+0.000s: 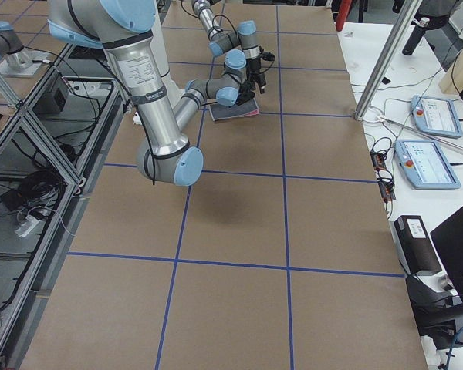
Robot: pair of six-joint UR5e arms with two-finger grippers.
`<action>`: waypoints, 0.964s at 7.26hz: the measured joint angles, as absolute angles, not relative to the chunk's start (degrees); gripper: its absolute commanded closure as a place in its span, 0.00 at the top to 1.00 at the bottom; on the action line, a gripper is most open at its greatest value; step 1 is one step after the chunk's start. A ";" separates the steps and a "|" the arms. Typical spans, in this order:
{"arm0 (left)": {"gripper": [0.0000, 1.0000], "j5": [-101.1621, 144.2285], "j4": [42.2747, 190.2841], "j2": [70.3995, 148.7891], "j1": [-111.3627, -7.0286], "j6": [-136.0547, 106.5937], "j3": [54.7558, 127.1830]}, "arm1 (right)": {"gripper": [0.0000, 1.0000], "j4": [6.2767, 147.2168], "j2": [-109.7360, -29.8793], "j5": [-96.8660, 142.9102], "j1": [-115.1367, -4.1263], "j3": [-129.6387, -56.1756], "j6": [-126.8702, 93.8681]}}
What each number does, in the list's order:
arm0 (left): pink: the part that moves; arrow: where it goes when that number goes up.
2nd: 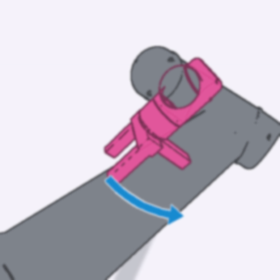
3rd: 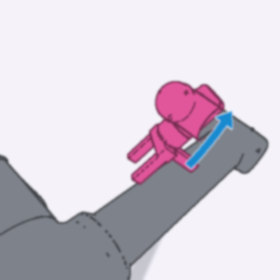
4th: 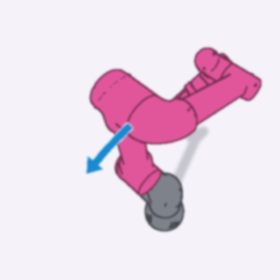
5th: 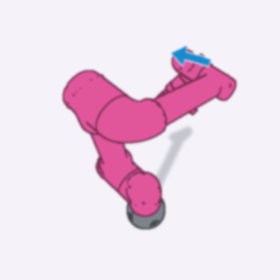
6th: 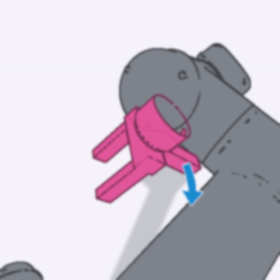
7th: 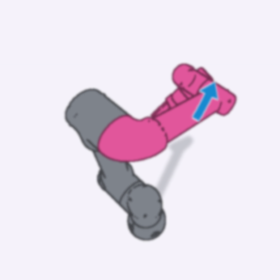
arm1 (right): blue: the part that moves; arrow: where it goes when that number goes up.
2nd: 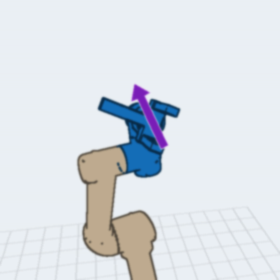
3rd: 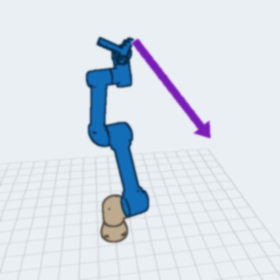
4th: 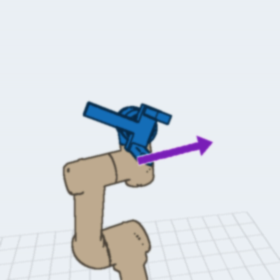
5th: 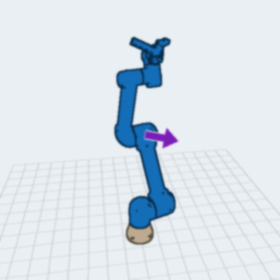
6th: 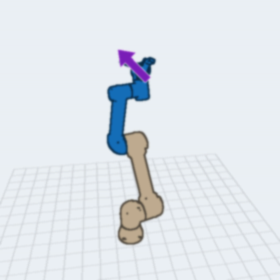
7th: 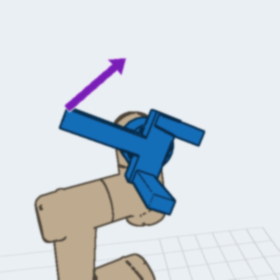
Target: Fold towel twice with both arms
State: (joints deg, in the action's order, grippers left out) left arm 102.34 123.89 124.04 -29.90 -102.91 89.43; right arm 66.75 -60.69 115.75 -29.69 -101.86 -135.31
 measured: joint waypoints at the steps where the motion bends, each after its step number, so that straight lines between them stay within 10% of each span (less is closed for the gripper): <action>1: 0.83 102.22 124.09 123.85 -29.47 -100.25 89.45 | 1.00 66.78 -60.66 115.79 -30.49 -101.71 -134.69; 7: 0.67 102.22 126.18 122.44 -28.57 -90.93 88.66 | 1.00 66.80 -60.72 115.92 -31.57 -100.89 -133.95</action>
